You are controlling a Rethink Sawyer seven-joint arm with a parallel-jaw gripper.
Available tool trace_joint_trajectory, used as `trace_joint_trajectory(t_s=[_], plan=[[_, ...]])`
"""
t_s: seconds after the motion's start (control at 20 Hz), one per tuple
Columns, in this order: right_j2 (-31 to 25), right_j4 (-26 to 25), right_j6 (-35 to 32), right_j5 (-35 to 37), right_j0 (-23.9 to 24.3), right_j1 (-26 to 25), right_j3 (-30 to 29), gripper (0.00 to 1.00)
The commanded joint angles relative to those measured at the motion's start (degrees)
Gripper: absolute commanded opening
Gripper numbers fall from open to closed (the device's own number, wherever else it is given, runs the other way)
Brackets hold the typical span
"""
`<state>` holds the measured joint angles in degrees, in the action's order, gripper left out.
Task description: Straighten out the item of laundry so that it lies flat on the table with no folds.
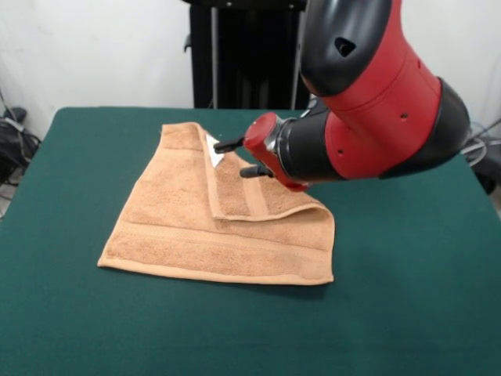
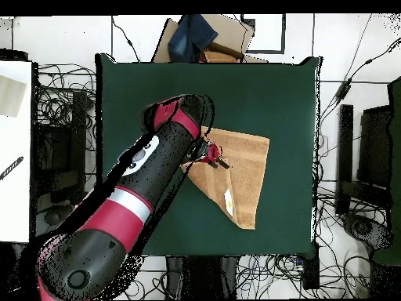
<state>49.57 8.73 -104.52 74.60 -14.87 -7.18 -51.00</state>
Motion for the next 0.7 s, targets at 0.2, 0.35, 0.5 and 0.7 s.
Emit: trace_joint_trajectory(t_s=[0.2, 0.35, 0.5, 0.7], plan=[[-8.6, -0.1, -10.2, -2.2, -1.4, -3.3, -2.4, 1.0], [-7.4, -0.1, -11.2, -0.5, -1.5, -4.3, -0.2, 1.0], [-6.2, -0.1, -11.3, 0.9, -1.0, -5.2, 2.5, 1.0], [-5.4, -0.3, -10.7, 2.7, -0.6, -5.6, 4.3, 1.0]])
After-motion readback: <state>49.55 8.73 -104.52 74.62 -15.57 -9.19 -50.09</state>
